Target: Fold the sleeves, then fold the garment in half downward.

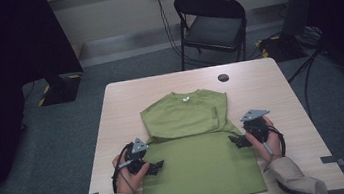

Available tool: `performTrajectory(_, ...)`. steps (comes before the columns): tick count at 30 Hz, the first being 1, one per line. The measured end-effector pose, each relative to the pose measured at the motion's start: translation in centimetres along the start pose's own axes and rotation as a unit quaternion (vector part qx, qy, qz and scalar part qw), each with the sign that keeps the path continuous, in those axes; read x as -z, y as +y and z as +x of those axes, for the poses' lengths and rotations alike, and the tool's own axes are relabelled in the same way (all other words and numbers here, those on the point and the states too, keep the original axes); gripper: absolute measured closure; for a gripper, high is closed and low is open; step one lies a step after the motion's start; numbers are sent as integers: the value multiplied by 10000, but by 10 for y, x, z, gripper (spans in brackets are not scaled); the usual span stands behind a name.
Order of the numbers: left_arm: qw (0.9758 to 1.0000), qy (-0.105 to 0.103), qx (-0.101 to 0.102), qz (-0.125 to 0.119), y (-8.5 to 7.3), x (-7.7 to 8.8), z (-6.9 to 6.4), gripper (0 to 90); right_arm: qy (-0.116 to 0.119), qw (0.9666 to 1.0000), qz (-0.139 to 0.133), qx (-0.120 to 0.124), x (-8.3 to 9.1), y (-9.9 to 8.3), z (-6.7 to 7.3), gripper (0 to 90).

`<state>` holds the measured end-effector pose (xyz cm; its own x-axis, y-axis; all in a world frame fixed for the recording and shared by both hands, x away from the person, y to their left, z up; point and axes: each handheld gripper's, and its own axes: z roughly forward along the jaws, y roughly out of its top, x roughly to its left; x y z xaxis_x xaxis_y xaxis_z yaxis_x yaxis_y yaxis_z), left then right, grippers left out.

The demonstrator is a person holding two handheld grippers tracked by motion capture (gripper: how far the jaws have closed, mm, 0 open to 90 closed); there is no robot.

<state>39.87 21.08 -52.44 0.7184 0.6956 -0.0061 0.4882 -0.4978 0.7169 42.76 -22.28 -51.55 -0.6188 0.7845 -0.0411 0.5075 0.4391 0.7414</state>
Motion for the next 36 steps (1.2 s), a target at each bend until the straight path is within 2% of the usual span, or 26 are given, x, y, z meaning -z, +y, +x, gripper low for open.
performTrajectory(3,10000,2,1,0,0,0,0,0,59,10000,37,-47,4,-7,-1,18)
performTrajectory(10,10000,2,1,3,0,0,0,0,9,10000,46,-73,11,-20,-5,17)
performTrajectory(16,10000,10,10,3,0,0,0,0,179,9996,200,-86,10,-21,-7,0)
performTrajectory(29,10000,21,19,13,0,0,0,0,183,9996,205,-85,10,-21,-7,0)
performTrajectory(33,10000,27,74,51,0,2,1,0,183,9996,205,-85,10,-21,-7,0)
performTrajectory(36,9992,227,309,81,1,6,5,39,184,9996,205,-82,10,-21,-7,0)
